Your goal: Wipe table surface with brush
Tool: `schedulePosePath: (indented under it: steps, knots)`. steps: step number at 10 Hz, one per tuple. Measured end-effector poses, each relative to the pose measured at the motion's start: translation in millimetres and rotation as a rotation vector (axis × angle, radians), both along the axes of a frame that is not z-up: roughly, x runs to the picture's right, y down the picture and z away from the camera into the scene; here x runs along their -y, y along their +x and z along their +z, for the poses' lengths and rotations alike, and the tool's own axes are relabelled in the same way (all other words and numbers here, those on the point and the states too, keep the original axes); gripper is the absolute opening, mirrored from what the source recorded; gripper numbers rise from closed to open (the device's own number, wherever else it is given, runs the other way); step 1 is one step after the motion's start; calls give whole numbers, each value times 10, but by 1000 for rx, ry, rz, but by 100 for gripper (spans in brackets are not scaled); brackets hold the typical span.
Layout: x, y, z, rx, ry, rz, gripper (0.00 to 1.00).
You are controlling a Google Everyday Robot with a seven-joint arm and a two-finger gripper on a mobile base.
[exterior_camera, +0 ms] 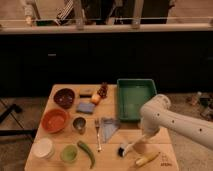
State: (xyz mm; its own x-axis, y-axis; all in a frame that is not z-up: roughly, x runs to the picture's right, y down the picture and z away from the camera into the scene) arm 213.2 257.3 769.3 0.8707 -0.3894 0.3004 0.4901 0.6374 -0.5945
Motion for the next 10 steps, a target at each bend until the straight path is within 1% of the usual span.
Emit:
schedulePosePath:
  steps: [1, 2, 5, 6, 7, 8, 10]
  knots:
    - [-73, -179, -25, 33, -13, -26, 0]
    - [-108, -280, -41, 52, -21, -37, 0]
    - [-143, -386, -29, 79, -32, -55, 0]
    - [-126, -463, -7, 91, -31, -59, 0]
    - [-54, -521, 51, 96, -20, -60, 0]
    - [12, -514, 102, 89, -13, -57, 0]
    - [86, -411, 149, 66, -7, -43, 0]
